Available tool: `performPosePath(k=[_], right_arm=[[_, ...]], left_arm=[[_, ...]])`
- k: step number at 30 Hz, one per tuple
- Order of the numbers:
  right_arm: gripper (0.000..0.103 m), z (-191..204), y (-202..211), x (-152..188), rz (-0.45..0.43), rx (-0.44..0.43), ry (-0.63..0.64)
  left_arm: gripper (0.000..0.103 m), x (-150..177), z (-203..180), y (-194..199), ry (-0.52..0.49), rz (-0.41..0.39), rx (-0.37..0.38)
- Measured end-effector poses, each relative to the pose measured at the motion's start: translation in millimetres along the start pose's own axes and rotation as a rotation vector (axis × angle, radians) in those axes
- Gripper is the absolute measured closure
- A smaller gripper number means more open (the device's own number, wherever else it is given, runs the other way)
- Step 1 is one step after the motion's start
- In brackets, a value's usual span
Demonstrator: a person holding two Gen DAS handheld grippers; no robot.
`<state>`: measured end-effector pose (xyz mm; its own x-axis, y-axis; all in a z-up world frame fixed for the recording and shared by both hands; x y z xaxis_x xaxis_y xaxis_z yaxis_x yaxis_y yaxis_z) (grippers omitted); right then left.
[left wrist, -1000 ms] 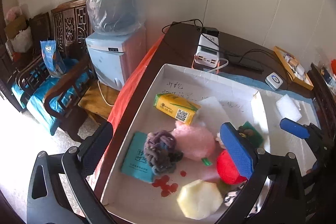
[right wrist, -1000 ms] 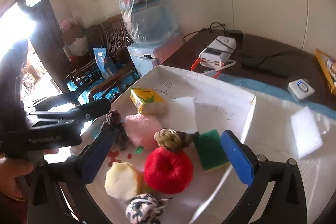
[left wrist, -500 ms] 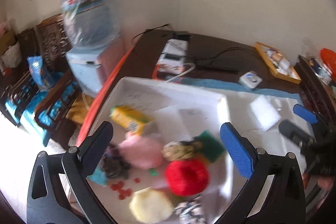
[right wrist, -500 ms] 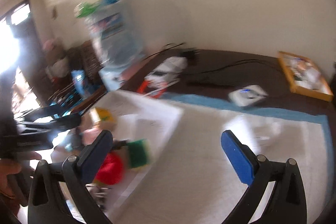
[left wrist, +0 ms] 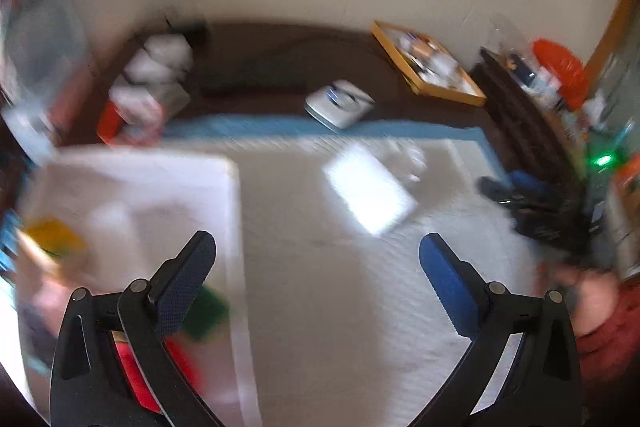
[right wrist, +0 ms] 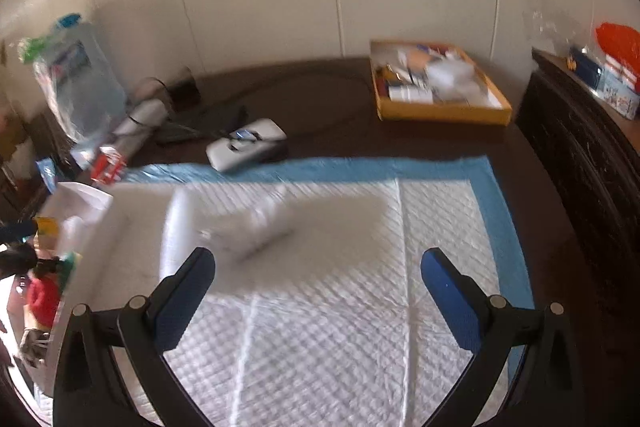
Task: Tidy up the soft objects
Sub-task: 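Move both open tools back over the last items on the pad, then grasp white foam sheet with left tool while right grasps rolled white cloth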
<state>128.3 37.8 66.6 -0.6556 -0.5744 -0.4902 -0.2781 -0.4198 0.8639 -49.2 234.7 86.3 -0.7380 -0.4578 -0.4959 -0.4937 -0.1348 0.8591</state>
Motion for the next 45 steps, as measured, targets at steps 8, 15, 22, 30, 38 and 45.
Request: performPosePath(k=[8,15,22,30,38,45], right_arm=[[0.007,17.0,-52.8,-21.4,0.061,-0.026,-0.027],[0.039,53.2,-92.0,-29.5,0.124,-0.059,0.048],[0.059,39.2,-83.2,-22.9,0.119,-0.153,0.004],[0.059,-32.8,-50.9,2.8,0.037,-0.166,-0.238],[0.059,-61.8,-30.1,16.8,0.005,-0.164,-0.332],[0.059,-64.5,0.7,17.4,-0.059,-0.167,-0.34]], left_arm=[[0.0,-13.9,-12.6,-47.8,0.169,0.118,0.154],[0.0,-18.6,-2.8,-55.9,0.195,0.122,0.101],[0.0,-26.7,-8.4,-76.0,0.187,0.16,0.096],[0.0,-44.0,-45.7,-113.6,0.172,0.204,0.072],[0.015,-56.8,-87.0,-166.1,0.128,0.27,-0.058],[0.045,-45.9,-98.1,-166.9,-0.006,0.259,-0.086]])
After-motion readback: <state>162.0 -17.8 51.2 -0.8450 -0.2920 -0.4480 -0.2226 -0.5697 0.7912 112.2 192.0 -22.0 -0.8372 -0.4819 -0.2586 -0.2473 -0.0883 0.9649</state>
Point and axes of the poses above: each gripper's, at about its wrist camera, not at the fingertips, and y roughly against the way its jaws point, z to its left, x to its underside, the point moved 3 cm from there along -y, roughly the way its jaws point, and after that the axes turned 10 degrees about z, right-handed, at the moved point
